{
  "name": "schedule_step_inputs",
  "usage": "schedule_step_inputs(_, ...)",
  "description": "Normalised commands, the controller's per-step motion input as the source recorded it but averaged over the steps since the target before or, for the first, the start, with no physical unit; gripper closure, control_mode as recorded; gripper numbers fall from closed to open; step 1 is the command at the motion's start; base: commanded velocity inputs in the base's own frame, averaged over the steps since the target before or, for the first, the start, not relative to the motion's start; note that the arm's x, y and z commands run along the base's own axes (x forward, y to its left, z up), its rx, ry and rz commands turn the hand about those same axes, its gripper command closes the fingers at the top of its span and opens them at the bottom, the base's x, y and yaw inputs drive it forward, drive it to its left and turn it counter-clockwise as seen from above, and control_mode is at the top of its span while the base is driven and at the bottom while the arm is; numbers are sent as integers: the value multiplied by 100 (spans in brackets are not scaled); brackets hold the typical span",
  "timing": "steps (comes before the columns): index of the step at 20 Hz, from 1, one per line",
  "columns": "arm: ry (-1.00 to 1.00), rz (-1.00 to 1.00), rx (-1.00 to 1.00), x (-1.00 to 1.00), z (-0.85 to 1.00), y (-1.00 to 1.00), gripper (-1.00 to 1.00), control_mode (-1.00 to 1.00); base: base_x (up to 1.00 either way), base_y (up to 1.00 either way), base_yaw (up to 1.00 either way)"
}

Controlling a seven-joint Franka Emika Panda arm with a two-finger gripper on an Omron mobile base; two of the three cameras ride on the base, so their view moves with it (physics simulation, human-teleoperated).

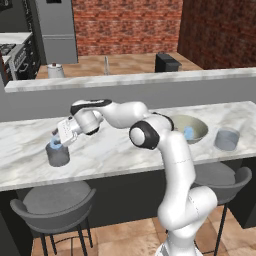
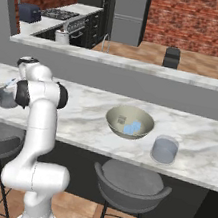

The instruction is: There are four ice cubes in the ice bowl. Place two ice cubes in each glass of water.

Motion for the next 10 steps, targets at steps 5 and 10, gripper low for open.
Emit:
schedule_step_inputs(5,-8,0,0,-17,0,-28,-100,-100,0,0,0)
schedule_step_inputs(10,-20,0,5,-35,15,-23,-100,-100,0,0,0)
